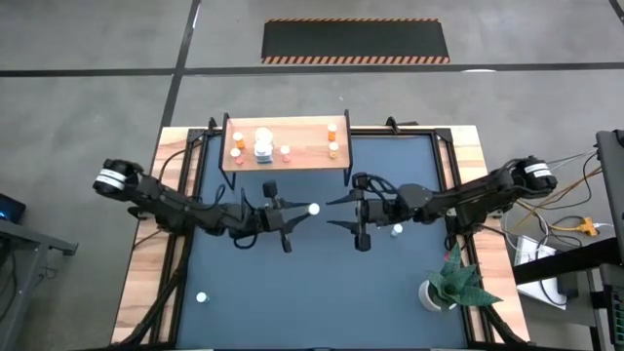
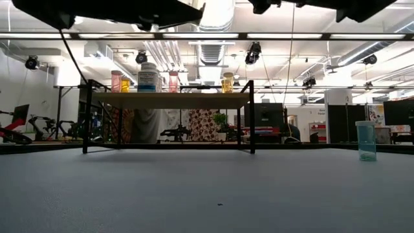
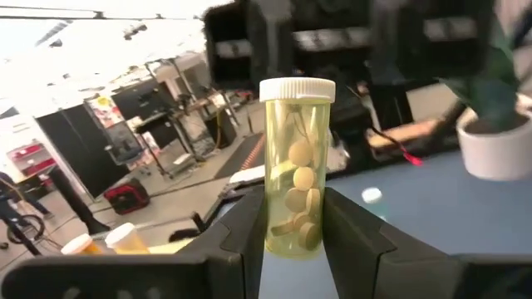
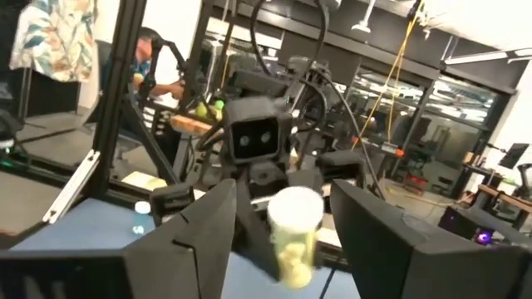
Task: Pick and place medicine bottles onto shelf by color
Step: Put the green pill bottle on the shelf
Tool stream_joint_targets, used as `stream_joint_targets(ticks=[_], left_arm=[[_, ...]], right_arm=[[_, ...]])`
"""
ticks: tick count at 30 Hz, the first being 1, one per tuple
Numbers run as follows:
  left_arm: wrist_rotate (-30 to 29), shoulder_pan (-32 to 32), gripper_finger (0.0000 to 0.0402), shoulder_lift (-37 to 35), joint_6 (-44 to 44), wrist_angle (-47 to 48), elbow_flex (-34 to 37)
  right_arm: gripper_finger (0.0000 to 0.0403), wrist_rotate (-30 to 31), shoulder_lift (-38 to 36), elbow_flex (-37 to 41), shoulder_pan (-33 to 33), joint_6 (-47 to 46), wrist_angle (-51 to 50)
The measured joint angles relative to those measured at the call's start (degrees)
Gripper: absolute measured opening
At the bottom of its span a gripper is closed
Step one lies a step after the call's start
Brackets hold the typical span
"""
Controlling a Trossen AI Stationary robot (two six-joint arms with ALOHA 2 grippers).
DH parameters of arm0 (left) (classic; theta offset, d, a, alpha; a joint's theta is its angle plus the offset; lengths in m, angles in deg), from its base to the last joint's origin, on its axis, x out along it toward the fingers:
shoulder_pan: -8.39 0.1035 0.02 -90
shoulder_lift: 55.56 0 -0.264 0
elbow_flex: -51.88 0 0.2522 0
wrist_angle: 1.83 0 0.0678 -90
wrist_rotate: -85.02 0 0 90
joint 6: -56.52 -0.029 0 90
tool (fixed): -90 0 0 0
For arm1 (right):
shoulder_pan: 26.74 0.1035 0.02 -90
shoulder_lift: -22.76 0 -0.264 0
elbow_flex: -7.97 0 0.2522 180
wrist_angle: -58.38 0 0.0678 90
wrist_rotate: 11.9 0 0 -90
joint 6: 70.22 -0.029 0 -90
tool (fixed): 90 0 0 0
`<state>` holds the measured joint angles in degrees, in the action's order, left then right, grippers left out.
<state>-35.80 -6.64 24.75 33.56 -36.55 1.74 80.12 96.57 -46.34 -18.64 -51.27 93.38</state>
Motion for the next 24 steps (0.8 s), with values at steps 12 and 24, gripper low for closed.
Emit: stream_joint_targets(ticks=[12, 24], left_arm=[[0.27, 1.58, 0.0086, 3.75, -0.36, -3.63, -0.09], [0.34, 1.58, 0.0086, 3.2, -1.44, -5.08, -0.37]], right_arm=[[0.0188, 7.65, 6.48, -4.21, -0.31, 1.23, -0.72], [0.0173, 8.59, 6.7, -4.51, -0.26, 2.12, -0.54]])
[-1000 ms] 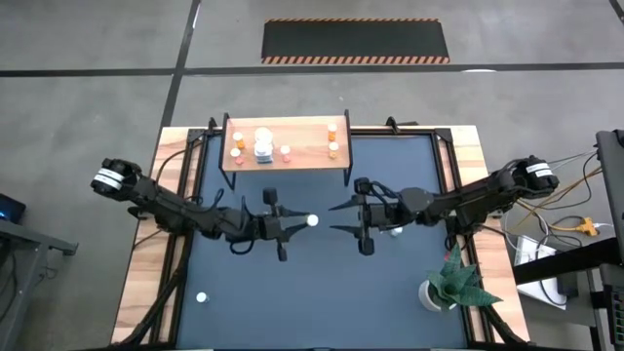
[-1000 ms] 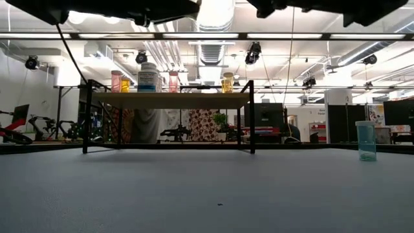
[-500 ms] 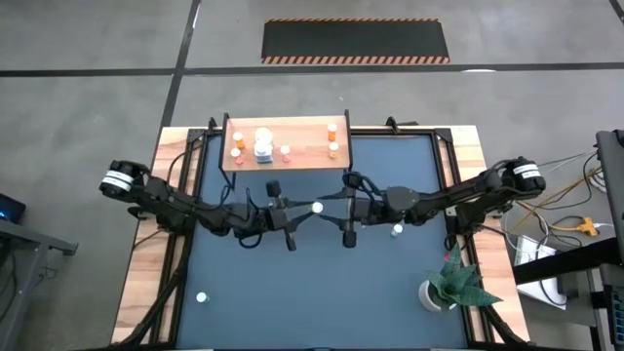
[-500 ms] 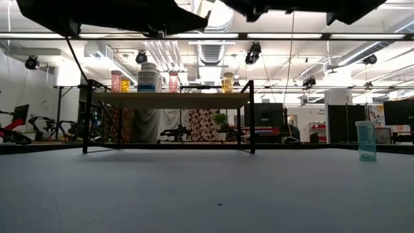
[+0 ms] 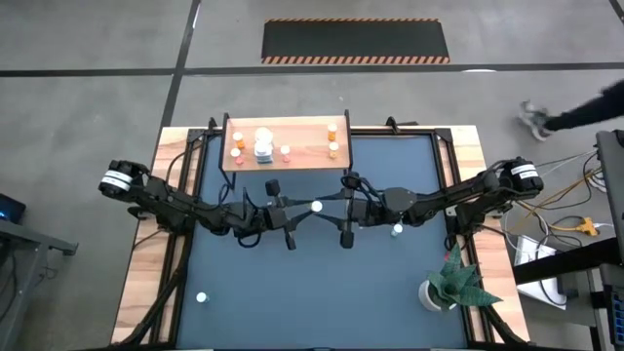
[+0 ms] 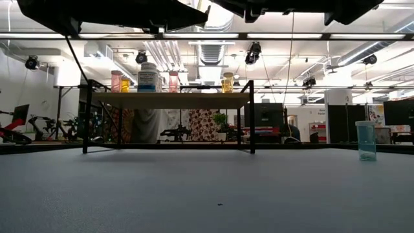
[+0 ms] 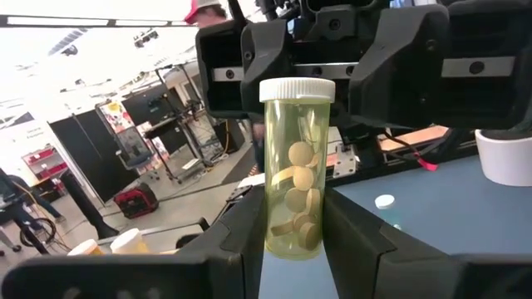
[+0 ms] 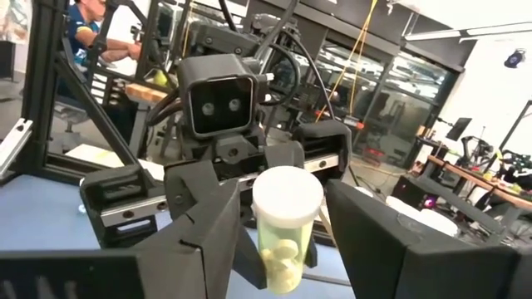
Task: Pick and place medicine bottles onto shelf by color
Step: Put the green pill bottle on the shelf
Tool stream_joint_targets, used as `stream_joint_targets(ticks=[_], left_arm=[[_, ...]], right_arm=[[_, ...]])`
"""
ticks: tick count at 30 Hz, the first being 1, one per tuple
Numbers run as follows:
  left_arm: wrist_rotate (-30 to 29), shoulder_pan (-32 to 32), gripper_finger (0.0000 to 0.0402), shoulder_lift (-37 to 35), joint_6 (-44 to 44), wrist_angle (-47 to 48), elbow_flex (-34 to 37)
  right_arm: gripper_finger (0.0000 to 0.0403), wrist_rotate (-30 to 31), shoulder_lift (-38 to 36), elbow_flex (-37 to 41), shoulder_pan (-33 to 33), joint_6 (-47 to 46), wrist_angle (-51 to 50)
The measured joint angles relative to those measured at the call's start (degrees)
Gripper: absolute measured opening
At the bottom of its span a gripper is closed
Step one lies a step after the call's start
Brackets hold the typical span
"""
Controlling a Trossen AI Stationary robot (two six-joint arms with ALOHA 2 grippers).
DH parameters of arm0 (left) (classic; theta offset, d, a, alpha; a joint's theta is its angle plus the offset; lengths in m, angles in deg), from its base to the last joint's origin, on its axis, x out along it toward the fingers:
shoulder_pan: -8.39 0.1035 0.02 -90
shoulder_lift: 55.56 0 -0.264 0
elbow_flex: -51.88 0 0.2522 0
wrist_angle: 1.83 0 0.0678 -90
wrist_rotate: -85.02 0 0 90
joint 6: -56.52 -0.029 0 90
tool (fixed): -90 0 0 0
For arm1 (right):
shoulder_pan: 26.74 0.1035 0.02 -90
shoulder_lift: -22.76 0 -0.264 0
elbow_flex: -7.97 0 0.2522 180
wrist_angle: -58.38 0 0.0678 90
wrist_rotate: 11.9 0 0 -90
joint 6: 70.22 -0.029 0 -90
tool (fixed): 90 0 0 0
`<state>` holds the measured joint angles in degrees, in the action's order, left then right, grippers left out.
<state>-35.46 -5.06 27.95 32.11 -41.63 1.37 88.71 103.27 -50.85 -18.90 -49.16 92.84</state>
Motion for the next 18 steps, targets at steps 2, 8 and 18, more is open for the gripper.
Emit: stream_joint_targets(ticks=[2, 8, 18], left_arm=[[0.17, 0.0, 0.0086, 0.0, 0.02, -0.2, 0.0], [0.87, 0.0, 0.0086, -0.04, 0.07, -1.79, -0.02], [1.49, 0.0, 0.0086, 0.36, 0.07, -1.75, -0.02]], right_arm=[[0.0165, 0.0, 0.08, 0.0, 0.0, 0.01, 0.07], [0.0142, 0.09, 0.2, 0.0, -0.02, 0.22, 0.11], [0.0108, 0.0, 0.2, 0.02, 0.0, 0.55, 0.02]])
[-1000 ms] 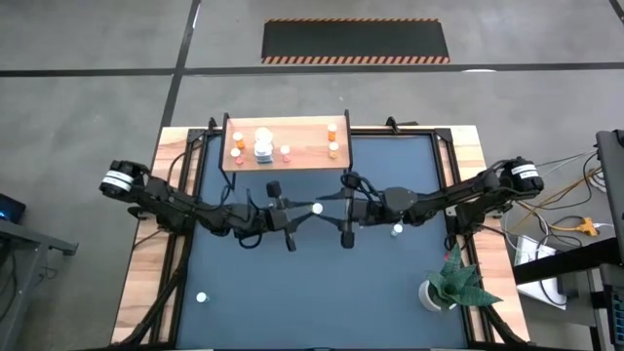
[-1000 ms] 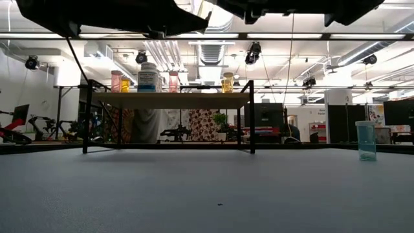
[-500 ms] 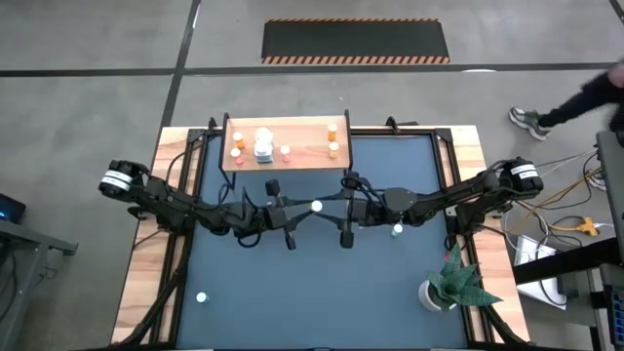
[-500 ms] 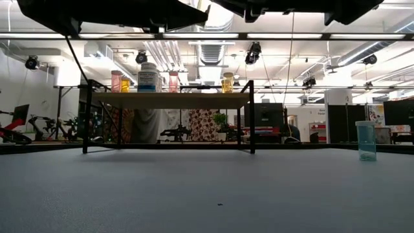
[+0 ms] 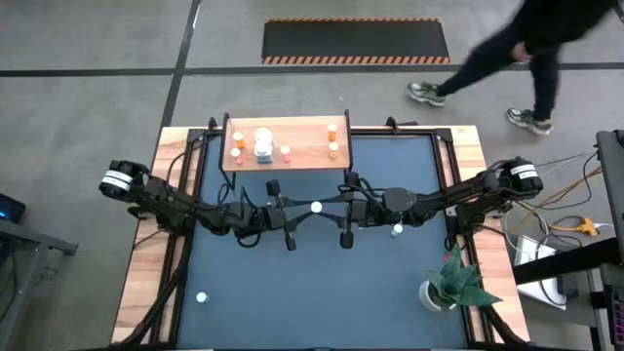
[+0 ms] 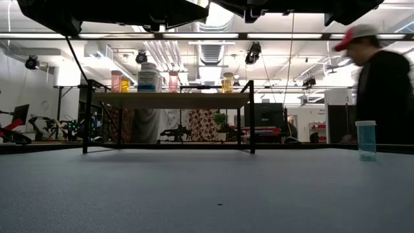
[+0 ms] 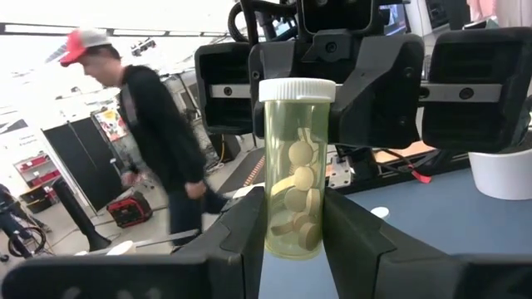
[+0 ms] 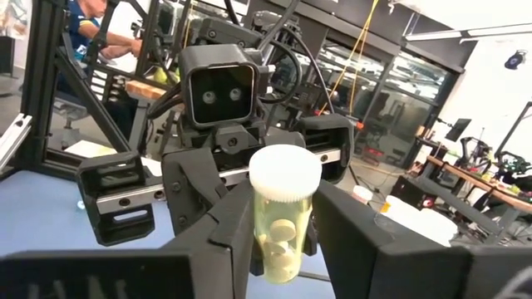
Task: Pick and place medicine bottles onto shelf by color
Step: Put the green pill bottle on the shelf
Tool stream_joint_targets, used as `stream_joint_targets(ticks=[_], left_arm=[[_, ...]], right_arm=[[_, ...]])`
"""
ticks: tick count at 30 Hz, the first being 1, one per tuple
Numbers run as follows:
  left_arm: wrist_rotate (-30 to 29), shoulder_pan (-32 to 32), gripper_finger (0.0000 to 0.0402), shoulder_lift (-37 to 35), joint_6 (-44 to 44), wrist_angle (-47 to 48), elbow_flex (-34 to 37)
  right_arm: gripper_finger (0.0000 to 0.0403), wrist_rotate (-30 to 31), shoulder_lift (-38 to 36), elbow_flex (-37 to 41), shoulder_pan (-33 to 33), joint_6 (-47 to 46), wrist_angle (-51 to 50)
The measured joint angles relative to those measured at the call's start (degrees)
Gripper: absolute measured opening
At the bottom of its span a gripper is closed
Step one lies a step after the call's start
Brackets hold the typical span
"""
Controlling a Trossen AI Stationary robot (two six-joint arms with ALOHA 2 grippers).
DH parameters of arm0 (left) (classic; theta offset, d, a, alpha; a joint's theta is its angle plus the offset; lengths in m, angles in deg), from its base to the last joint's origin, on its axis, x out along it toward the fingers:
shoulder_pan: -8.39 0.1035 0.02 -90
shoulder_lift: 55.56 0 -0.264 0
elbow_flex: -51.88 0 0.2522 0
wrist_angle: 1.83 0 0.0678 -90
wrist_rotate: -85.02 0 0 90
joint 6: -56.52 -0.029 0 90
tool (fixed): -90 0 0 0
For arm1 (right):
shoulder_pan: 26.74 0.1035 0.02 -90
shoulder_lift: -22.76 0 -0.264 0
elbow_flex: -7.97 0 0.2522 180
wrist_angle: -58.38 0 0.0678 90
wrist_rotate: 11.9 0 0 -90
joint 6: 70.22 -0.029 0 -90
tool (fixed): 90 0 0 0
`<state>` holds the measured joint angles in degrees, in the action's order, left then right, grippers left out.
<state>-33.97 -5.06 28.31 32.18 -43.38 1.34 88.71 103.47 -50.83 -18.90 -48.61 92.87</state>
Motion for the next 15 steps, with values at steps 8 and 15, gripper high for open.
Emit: stream_joint_targets(ticks=[8, 15], left_arm=[[0.02, -0.02, 0.0086, 0.05, 0.03, 0.13, 0.0], [0.09, -0.04, 0.0108, 0.05, 0.11, 0.29, 0.32]], right_arm=[[0.0101, -0.02, 0.0, 0.0, 0.0, -0.02, -0.09], [0.0098, -0.04, 0.0, 0.04, 0.0, -0.13, -0.2]])
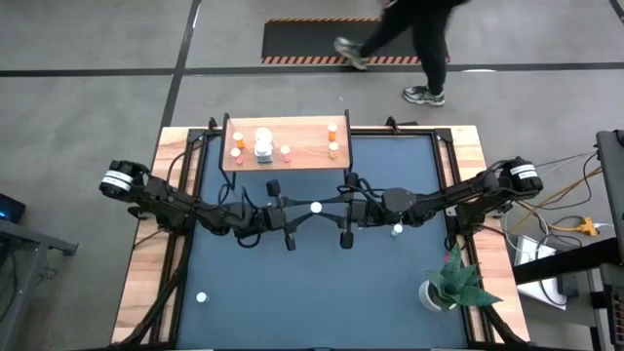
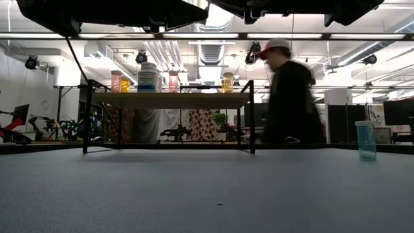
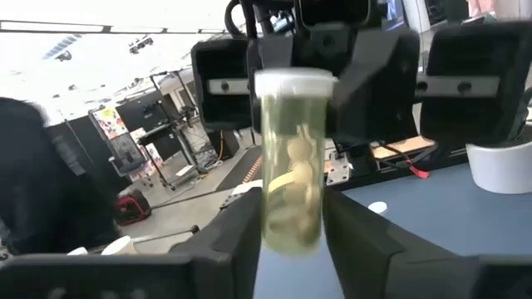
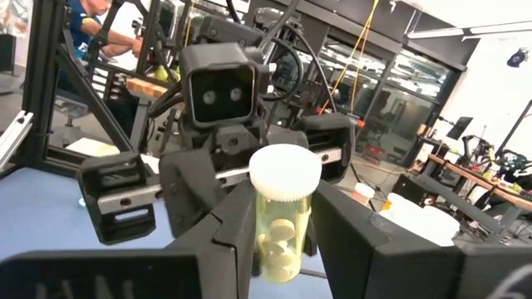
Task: Pick and place medicine bottles onto shelf by color
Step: Put the green pill bottle on the shelf
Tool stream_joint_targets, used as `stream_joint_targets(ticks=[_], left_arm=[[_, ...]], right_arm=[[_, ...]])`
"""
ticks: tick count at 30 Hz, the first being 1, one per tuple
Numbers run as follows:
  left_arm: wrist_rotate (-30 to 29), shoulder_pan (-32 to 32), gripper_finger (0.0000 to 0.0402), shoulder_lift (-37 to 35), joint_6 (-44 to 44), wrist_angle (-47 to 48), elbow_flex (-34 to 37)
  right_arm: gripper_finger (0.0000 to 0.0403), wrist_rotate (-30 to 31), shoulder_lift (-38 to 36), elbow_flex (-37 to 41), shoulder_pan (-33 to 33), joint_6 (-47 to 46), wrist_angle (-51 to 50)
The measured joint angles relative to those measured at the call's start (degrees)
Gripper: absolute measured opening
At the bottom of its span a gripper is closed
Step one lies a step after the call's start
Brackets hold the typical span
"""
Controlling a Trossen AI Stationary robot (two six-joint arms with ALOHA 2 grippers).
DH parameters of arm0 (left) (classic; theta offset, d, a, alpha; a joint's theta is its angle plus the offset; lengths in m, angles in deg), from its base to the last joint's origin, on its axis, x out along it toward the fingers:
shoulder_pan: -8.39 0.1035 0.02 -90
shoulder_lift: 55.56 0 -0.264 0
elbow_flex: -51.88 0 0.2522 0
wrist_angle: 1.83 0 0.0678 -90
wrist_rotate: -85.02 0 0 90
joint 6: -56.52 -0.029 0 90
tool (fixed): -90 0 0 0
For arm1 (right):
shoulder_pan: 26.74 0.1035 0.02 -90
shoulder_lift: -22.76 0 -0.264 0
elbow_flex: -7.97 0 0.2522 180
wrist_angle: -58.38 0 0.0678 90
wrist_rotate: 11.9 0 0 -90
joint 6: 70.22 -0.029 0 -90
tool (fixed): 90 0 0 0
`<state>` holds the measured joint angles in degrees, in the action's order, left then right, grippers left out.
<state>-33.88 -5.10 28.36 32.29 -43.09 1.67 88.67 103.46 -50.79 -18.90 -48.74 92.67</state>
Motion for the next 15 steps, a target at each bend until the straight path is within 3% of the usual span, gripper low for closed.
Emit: stream_joint_targets(ticks=[9, 15], left_arm=[[-0.28, 0.0, 0.0187, -0.76, -0.13, 3.05, 0.18], [-5.23, -0.04, 0.0205, -6.09, -0.2, 13.5, 0.22]], right_arm=[[0.0098, 0.07, -0.02, 0.0, 0.0, -0.63, 0.3], [0.0098, 0.21, -0.65, 0.0, 0.0, -2.62, -0.07]])
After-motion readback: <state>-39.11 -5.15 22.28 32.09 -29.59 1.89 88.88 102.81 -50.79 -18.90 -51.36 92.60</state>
